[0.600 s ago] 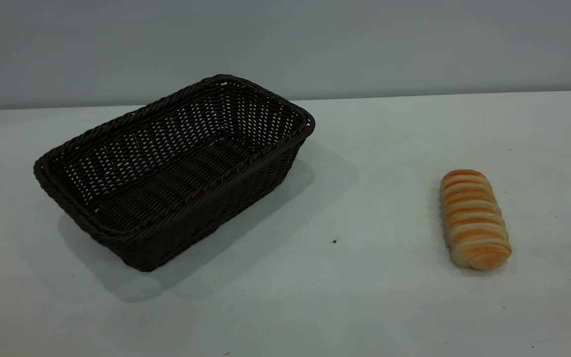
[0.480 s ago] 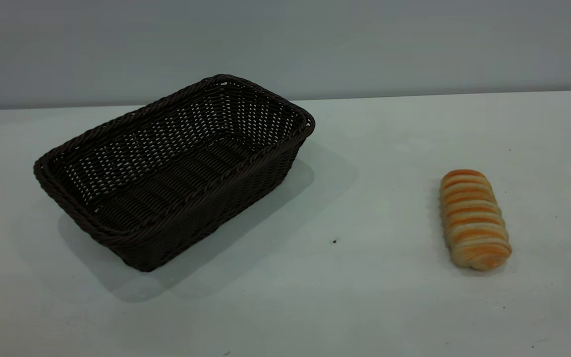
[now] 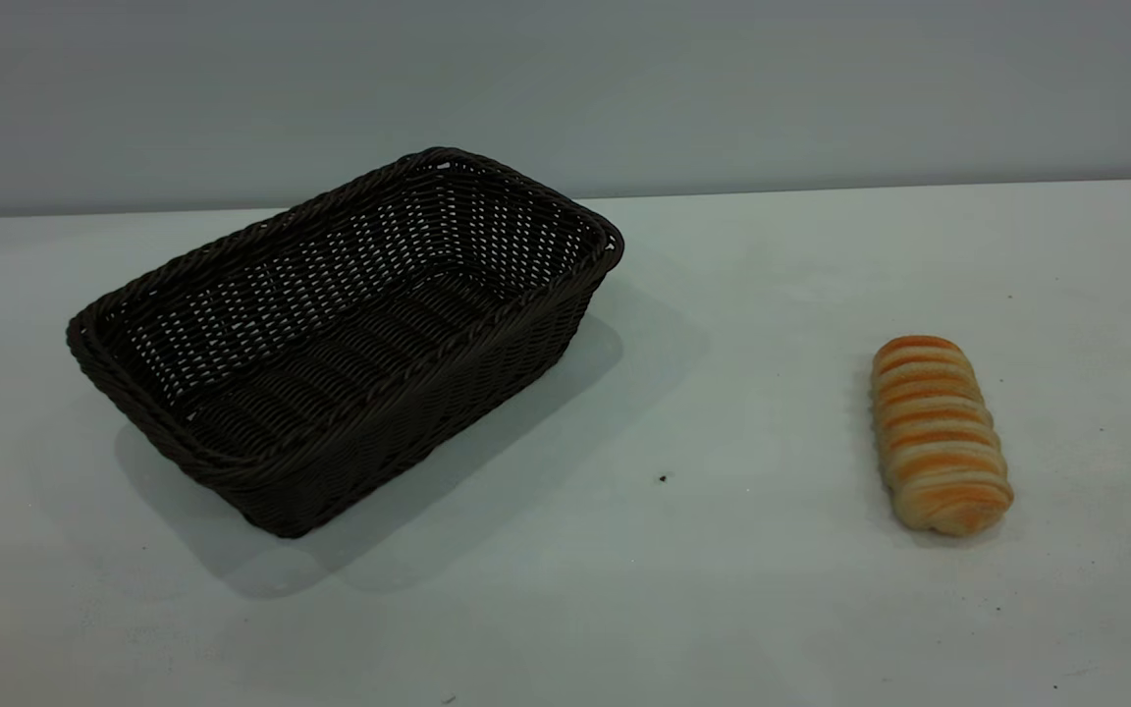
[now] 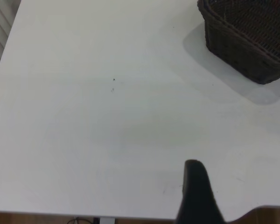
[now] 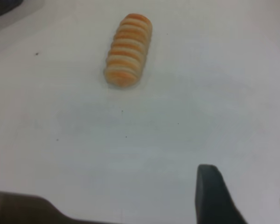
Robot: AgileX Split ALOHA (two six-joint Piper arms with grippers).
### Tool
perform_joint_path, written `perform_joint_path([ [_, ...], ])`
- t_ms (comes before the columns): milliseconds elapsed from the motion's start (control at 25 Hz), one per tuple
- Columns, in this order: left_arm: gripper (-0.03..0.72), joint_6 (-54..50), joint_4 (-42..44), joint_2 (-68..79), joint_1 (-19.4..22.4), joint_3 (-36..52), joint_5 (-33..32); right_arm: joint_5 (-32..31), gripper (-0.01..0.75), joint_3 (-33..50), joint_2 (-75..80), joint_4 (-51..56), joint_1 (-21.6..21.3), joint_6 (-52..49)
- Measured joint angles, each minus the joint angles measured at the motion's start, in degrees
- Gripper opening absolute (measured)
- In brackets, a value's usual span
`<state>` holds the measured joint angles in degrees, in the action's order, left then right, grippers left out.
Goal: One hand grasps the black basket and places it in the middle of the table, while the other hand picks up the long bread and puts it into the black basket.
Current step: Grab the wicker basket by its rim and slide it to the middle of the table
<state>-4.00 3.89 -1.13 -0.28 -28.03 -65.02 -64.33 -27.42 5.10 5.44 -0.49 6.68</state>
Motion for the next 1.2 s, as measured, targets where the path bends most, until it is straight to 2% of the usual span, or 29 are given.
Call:
perform_joint_path([
  [640,0.55,0.0,0.0,0.0,0.0,0.0,0.0,0.0,0.333,0.0,0.0,0.0,0.0,0.0],
  [1080,0.55,0.0,-0.97,0.0,-4.02,0.0,0.0,0.0,0.333,0.0,0.0,0.0,0.14,0.16],
  [1200,0.55,0.0,-1.03,0.0,-4.51,0.0,0.0,0.0,0.333,0.0,0.0,0.0,2.19,0.16],
])
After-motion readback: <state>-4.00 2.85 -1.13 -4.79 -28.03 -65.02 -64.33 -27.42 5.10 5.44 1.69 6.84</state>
